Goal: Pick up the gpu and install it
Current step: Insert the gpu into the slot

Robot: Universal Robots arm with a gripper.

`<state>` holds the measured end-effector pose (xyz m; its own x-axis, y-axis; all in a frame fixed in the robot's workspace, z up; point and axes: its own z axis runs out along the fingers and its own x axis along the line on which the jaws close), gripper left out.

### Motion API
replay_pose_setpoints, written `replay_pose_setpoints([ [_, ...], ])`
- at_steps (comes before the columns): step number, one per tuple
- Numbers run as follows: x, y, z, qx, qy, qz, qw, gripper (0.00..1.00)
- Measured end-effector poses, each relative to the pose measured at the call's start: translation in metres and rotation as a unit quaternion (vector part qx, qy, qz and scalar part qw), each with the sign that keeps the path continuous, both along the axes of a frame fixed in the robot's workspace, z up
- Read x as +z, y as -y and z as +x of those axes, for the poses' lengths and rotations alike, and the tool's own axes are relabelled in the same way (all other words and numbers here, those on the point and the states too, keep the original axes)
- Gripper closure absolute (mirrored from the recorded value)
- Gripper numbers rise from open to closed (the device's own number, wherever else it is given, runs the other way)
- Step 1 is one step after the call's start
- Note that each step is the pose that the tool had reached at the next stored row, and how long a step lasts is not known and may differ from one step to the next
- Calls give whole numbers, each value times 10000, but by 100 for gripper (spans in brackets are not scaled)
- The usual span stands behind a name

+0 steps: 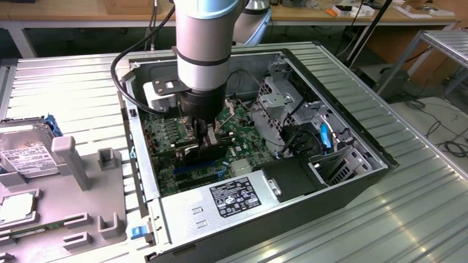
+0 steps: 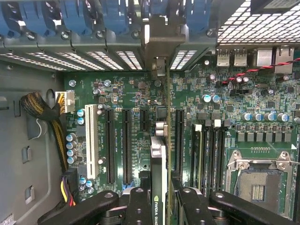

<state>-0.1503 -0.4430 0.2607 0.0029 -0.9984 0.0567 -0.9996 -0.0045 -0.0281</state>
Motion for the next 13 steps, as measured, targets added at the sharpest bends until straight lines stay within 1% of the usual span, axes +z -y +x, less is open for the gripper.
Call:
replay_pose_setpoints([
  [2,-14,0,0,0,3,-1,10000,73],
  [13,-17,0,0,0,6,0,10000,73],
])
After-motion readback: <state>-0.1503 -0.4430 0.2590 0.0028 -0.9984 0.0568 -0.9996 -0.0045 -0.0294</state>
